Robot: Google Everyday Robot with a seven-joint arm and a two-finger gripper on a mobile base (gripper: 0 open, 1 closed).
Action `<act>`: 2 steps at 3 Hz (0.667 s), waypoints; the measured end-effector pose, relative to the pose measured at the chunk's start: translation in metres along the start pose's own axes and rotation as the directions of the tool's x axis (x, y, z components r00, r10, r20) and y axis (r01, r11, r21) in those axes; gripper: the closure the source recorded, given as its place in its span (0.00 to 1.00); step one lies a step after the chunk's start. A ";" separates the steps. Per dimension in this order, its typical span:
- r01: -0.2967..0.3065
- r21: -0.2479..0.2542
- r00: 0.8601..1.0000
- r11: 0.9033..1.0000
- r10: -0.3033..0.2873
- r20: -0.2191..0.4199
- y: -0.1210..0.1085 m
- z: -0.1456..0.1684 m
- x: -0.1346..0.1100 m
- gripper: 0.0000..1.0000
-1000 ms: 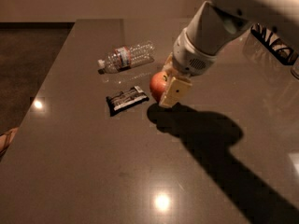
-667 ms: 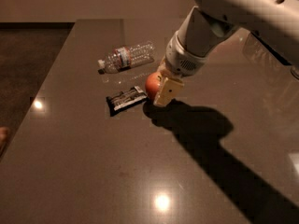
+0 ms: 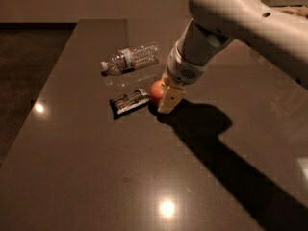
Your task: Move apple near rxbar chocolate
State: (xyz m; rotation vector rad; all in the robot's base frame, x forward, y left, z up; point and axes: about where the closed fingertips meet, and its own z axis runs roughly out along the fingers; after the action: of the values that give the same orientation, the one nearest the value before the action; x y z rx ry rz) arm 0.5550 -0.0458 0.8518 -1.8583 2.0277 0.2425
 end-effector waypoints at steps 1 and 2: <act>-0.003 0.030 1.000 1.000 0.003 0.009 0.001 0.005 0.007 0.35; -0.004 0.031 1.000 1.000 0.003 0.009 0.001 0.004 0.007 0.12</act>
Offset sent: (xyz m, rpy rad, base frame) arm -0.0007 -0.0043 -0.0063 0.0065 -0.0242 -0.0114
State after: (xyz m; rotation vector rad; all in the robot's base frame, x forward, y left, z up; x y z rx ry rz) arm 0.5544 -0.0509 0.8455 -1.8320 2.0172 0.2190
